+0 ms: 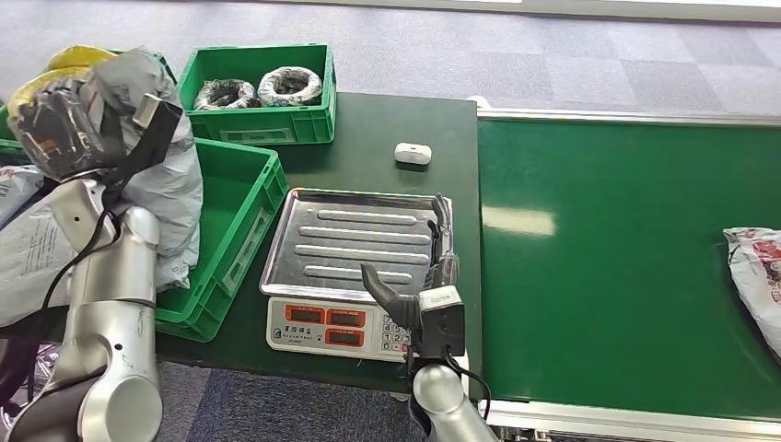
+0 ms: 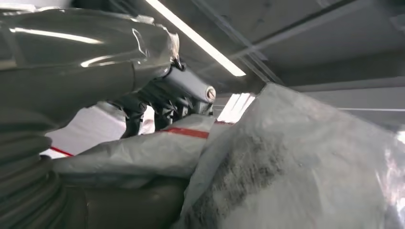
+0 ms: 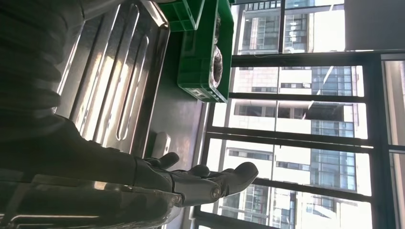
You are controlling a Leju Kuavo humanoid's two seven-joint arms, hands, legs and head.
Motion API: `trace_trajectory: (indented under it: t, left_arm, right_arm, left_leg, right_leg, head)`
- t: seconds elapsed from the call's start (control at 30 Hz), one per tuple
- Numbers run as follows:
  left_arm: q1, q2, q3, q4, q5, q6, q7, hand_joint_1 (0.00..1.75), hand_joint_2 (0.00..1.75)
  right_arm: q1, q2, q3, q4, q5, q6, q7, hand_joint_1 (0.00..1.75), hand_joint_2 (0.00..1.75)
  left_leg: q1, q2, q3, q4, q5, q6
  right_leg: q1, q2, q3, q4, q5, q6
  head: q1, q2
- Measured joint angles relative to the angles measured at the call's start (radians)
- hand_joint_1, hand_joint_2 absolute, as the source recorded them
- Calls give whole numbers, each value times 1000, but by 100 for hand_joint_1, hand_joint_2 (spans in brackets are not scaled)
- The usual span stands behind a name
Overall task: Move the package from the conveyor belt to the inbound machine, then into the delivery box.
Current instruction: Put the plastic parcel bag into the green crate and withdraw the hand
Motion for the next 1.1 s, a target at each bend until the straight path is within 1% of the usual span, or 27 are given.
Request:
trace_trajectory:
  t: [0.1, 0.17, 0.23, 0.27, 0.3, 0.37, 0.4, 0.43, 0.53, 0.57, 0.97, 1.03, 1.1]
  left_arm:
    - [-19, 81, -15, 69, -20, 0, 154, 143, 175]
    - [-26, 126, -38, 123, -21, 0, 212, 143, 175]
    - [-27, 155, -60, 166, -21, 0, 240, 138, 175]
    - [-27, 165, -69, 182, -21, 0, 245, 129, 175]
    - [-27, 173, -76, 197, -21, 0, 249, 115, 175]
    - [-28, 182, -89, 225, -21, 0, 253, 91, 175]
    - [-27, 184, -93, 238, -21, 0, 253, 86, 175]
    - [-27, 184, -96, 247, -21, 0, 251, 72, 175]
    - [-25, 183, -101, 263, -21, 0, 243, 8, 175]
    - [-24, 183, -102, 266, -21, 0, 240, 0, 175]
    - [-6, 148, -103, 226, -9, 1, 145, 0, 175]
    - [-1, 139, -97, 207, 19, 1, 90, 0, 175]
    - [3, 117, -71, 168, 83, 2, -29, 0, 175]
  right_arm:
    - [3, 0, -2, 0, 8, 8, 7, 0, 175]
    - [4, 0, -3, -1, 16, 9, 13, 0, 175]
    - [4, 0, -3, -1, 22, 7, 18, 0, 175]
    - [4, 0, -3, -1, 24, 7, 20, 0, 175]
    - [5, 0, -3, -1, 25, 7, 23, 0, 175]
    - [6, 0, -3, -2, 26, 11, 29, 0, 175]
    - [7, 0, -3, -3, 27, 14, 32, 0, 175]
    - [7, 0, -3, -4, 27, 16, 32, 0, 175]
    - [8, 0, -4, -5, 28, 20, 32, 0, 175]
    - [8, 0, -4, -5, 28, 21, 32, 0, 175]
    - [8, -1, -4, -4, 30, 33, 31, 0, 175]
    - [8, -1, -4, -4, 31, 33, 31, 0, 175]
    - [8, -1, -5, -5, 33, 33, 31, 0, 175]
  left_leg:
    - [0, 0, 0, 0, 0, 0]
    - [1, 0, 0, 0, 0, 0]
    - [0, 0, 0, 0, 0, 0]
    - [0, 0, 0, 0, 0, 0]
    - [0, 0, 0, 0, 0, 0]
    - [0, -1, 0, 0, 0, 0]
    - [0, -1, 0, 0, 0, 0]
    - [0, -1, 0, 0, 0, 0]
    - [0, -1, 0, 0, 0, 0]
    - [0, -1, 0, 0, 0, 0]
    - [0, -1, 0, 0, 0, 0]
    - [0, -1, 0, 0, 0, 0]
    - [0, -2, -1, 0, 0, 0]
  right_leg:
    - [1, 0, 0, 0, 0, 0]
    - [1, 0, 0, 0, 0, 0]
    - [0, 0, 0, 0, 0, 0]
    - [0, 0, 0, 0, 0, 0]
    - [0, 0, 0, 0, 0, 0]
    - [0, 0, 0, 0, 0, 0]
    - [0, 0, 0, 0, 0, 0]
    - [0, 0, 0, 0, 0, 0]
    - [0, 0, 0, 0, 0, 0]
    - [0, 0, 0, 0, 0, 0]
    - [0, 0, 0, 0, 0, 0]
    - [0, 0, 0, 0, 0, 0]
    - [0, 0, 0, 0, 0, 0]
  head:
    - [0, 0]
    - [0, 0]
    - [0, 0]
    - [0, 0]
    - [1, 0]
    - [0, 0]
    - [0, 0]
    - [0, 0]
    - [0, 0]
    - [0, 0]
    - [0, 0]
    - [0, 0]
    - [0, 0]
